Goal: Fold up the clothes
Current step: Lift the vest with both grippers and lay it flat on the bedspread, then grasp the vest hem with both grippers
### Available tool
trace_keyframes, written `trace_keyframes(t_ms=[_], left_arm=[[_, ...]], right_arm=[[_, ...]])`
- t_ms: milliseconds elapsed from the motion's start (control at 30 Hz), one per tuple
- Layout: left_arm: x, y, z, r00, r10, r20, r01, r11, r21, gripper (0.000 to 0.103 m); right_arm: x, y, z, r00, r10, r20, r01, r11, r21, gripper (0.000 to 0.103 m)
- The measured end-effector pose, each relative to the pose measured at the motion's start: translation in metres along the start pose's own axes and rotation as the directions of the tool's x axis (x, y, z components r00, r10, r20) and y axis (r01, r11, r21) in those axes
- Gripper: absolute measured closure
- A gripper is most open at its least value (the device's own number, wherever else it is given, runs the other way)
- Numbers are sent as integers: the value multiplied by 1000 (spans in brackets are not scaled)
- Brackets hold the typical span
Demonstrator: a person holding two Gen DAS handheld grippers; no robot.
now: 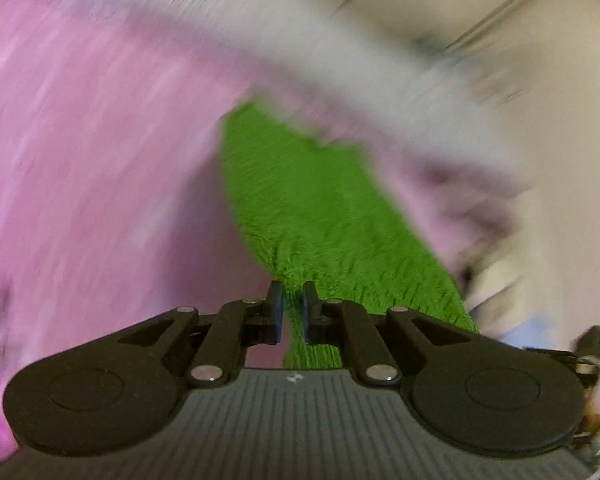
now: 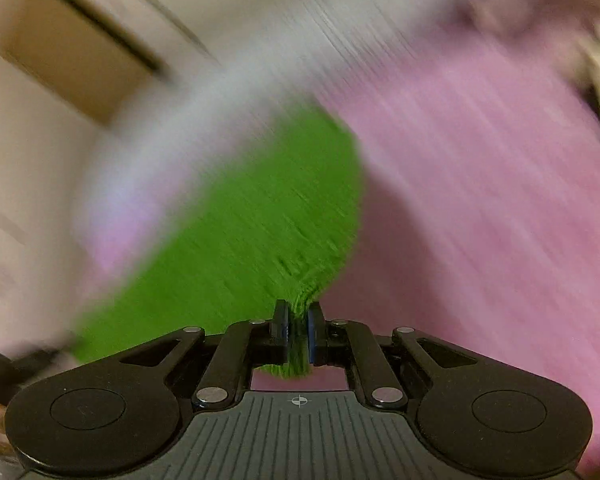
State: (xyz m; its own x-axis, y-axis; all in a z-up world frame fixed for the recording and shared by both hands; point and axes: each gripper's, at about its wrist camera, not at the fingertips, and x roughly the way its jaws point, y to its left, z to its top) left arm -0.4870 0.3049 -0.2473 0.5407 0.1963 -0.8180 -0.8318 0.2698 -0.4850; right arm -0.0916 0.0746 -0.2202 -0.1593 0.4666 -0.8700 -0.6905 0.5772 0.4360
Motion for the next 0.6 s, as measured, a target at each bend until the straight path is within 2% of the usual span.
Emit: trace_keyframes(t_ms=[33,67,167,233,267,333,400,467,600], left_arm=[[7,2,-6,1000,15,-7,-15,1000,-1,99],[15,3,-12,999,31,-15,-31,1000,-1,99],[37,9,-30,996,77,-37,-77,997,-2,98],[52,12,-41,993,107,-52,-107,994,-2,93],[59,14,-47,991,122,-60,-123,992,-2,90],[74,17,-59,985,152,-74,-153,988,-2,78],[89,21,-71,979,182,-89,-183,983,-1,74],[104,24,-83,972,212,-104,-213,977,1,73],[134,45,-93,976,182,-118,-187,982,-30,74]], right_arm=[[26,-18,-16,991,-79,-107,83,996,26,97],[47,-34,-28,973,-137,-187,147,988,40,97],[77,-66,-40,960,-171,-223,185,982,44,96],[95,-86,-48,952,-188,-240,204,978,42,91],[96,-88,-45,957,-184,-225,195,980,29,87],[98,-92,-40,968,-176,-181,179,984,4,58],[111,-94,-44,977,-156,-148,157,988,-5,45],[125,-96,-48,984,-135,-115,134,991,-15,44],[144,-104,-57,995,-78,-55,79,997,9,44]])
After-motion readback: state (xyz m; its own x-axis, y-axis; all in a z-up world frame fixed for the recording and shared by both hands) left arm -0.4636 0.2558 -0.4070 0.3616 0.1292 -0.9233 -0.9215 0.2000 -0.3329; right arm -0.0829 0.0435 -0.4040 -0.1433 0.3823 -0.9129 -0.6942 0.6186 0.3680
